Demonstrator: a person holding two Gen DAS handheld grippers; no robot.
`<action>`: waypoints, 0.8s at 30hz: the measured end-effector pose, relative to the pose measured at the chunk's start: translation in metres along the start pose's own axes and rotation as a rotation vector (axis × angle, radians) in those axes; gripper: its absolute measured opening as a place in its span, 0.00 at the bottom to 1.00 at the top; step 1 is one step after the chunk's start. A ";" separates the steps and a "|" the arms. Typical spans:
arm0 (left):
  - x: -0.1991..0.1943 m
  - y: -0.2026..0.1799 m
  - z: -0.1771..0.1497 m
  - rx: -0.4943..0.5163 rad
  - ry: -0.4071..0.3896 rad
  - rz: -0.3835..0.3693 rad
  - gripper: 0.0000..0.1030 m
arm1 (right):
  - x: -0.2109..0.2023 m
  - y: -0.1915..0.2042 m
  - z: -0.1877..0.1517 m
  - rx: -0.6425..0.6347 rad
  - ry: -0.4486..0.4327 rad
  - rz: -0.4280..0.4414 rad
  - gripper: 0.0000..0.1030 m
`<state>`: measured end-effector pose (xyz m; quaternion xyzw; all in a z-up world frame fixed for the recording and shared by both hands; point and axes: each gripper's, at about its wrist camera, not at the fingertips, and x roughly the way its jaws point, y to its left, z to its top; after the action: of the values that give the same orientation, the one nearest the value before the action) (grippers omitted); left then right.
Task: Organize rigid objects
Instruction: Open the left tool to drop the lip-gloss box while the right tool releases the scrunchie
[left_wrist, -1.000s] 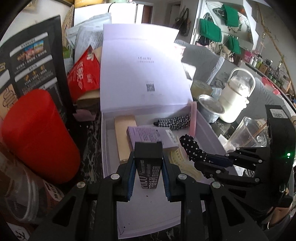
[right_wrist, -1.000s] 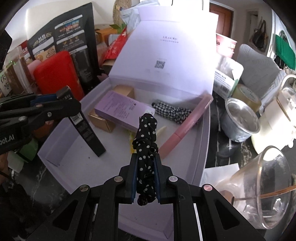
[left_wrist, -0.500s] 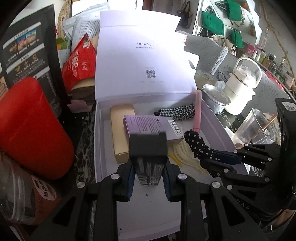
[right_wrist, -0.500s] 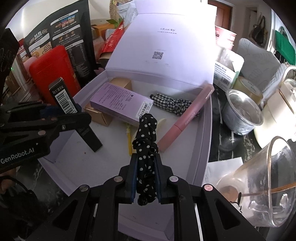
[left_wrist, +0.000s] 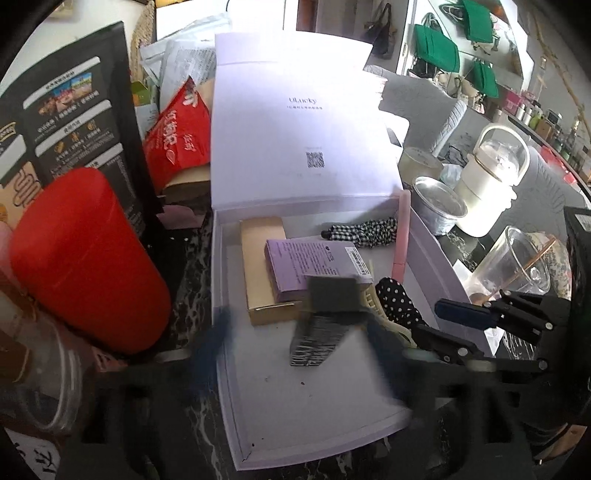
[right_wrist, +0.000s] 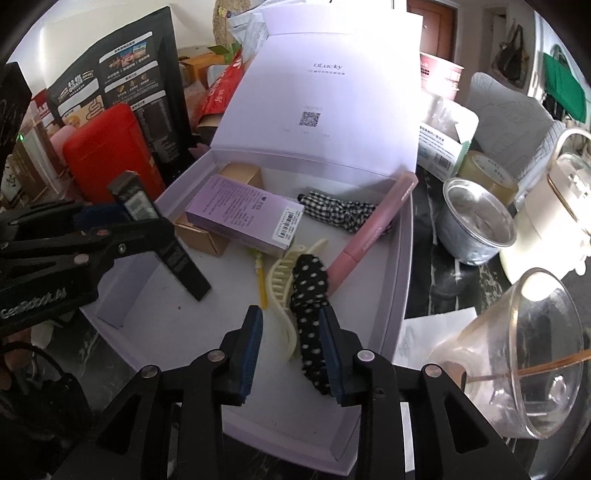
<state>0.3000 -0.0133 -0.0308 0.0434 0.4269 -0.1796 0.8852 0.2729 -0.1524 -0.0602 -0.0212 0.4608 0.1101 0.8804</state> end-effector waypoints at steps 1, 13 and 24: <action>-0.003 0.001 0.000 -0.006 -0.008 0.001 0.88 | -0.002 0.001 0.000 0.001 -0.002 -0.003 0.31; -0.041 -0.005 0.005 -0.011 -0.059 0.017 0.88 | -0.044 0.008 0.001 -0.017 -0.071 -0.027 0.31; -0.089 -0.010 0.003 -0.016 -0.120 0.043 0.88 | -0.086 0.019 -0.001 -0.032 -0.156 -0.042 0.34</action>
<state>0.2480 0.0013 0.0401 0.0345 0.3737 -0.1594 0.9131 0.2210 -0.1488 0.0107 -0.0361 0.3884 0.1004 0.9153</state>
